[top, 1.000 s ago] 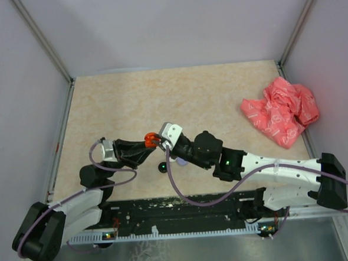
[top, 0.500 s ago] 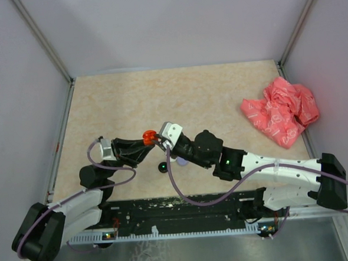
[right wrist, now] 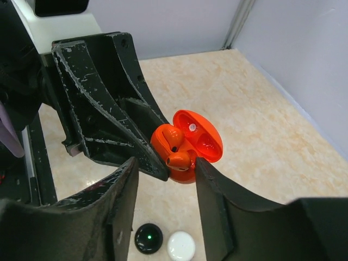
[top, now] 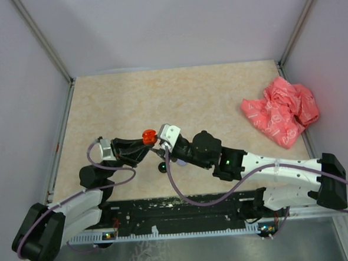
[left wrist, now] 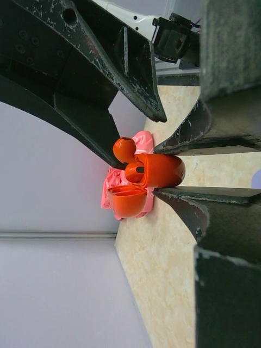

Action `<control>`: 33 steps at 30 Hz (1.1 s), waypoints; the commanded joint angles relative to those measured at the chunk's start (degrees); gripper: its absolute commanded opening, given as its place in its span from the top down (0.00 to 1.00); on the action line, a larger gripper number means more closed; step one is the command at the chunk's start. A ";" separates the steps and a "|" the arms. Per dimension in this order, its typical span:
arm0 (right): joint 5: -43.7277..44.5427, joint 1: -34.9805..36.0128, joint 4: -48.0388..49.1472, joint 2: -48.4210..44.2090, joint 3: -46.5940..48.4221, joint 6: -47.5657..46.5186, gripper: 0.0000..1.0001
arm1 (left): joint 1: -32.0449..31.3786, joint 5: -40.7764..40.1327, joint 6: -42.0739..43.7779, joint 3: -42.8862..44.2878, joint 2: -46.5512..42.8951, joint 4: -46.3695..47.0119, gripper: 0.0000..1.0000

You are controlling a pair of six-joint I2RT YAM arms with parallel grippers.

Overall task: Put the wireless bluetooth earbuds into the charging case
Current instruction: Place the earbud in the charging case.

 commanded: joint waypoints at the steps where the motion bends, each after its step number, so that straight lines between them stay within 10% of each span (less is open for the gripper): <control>1: 1.18 0.00 -2.09 -1.11 3.02 1.95 0.51 | 0.27 -0.89 1.26 -0.43 -0.69 13.64 1.00; 13: 10.04 -0.45 -7.02 -1.03 8.65 9.90 0.20 | 0.26 -1.84 4.27 -1.41 -0.79 11.41 1.00; 33: 13.91 -3.32 -12.38 -0.70 8.91 9.69 0.19 | 0.19 -0.63 3.92 -1.55 -1.59 11.26 1.00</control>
